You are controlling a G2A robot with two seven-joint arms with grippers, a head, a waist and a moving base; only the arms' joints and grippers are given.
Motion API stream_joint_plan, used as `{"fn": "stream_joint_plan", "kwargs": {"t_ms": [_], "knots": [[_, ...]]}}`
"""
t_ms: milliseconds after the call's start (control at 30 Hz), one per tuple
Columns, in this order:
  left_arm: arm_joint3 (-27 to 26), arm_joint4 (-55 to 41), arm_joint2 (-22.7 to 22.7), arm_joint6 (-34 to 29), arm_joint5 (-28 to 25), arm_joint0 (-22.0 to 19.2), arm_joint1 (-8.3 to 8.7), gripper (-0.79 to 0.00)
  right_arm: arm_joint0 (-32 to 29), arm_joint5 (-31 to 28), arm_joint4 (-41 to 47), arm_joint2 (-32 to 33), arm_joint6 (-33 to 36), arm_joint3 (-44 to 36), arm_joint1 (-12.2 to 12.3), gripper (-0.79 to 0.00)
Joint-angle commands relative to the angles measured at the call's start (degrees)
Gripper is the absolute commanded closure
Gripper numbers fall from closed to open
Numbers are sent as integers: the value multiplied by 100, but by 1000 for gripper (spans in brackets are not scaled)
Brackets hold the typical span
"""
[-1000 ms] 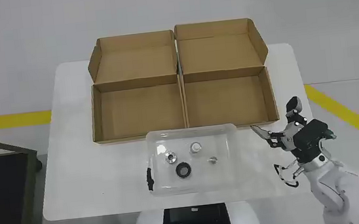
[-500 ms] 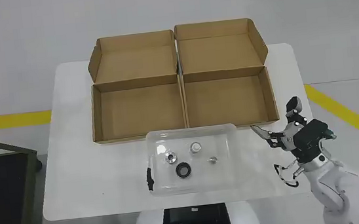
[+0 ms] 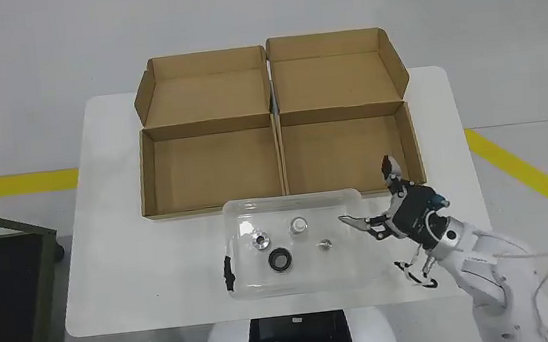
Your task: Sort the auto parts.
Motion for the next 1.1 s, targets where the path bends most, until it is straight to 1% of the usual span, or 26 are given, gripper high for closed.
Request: {"fn": "stream_joint_plan", "kwargs": {"t_ms": [0, 167, 300, 400, 667, 833, 1067], "knots": [[0, 0, 0, 0, 0, 0, 0, -785, 103, -134, 6, -160, 174, 11, 12, -785], [0, 0, 0, 0, 0, 0, 0, -785, 419, -444, -101, -680, 668, 71, 37, -785], [0, 0, 0, 0, 0, 0, 0, -785, 662, -538, -245, -1106, 1126, 157, 47, -785], [0, 0, 0, 0, 0, 0, 0, -785, 817, -531, -222, -1340, 1347, 245, 49, -785], [0, 0, 0, 0, 0, 0, 0, -785, 1076, -704, -181, -1658, 1831, 374, 97, -785], [0, 0, 0, 0, 0, 0, 0, -785, 1176, -805, -148, -1816, 2019, 477, 126, -785], [0, 0, 0, 0, 0, 0, 0, -785, 1352, -781, -82, -2002, 2180, 689, 158, -785]]}}
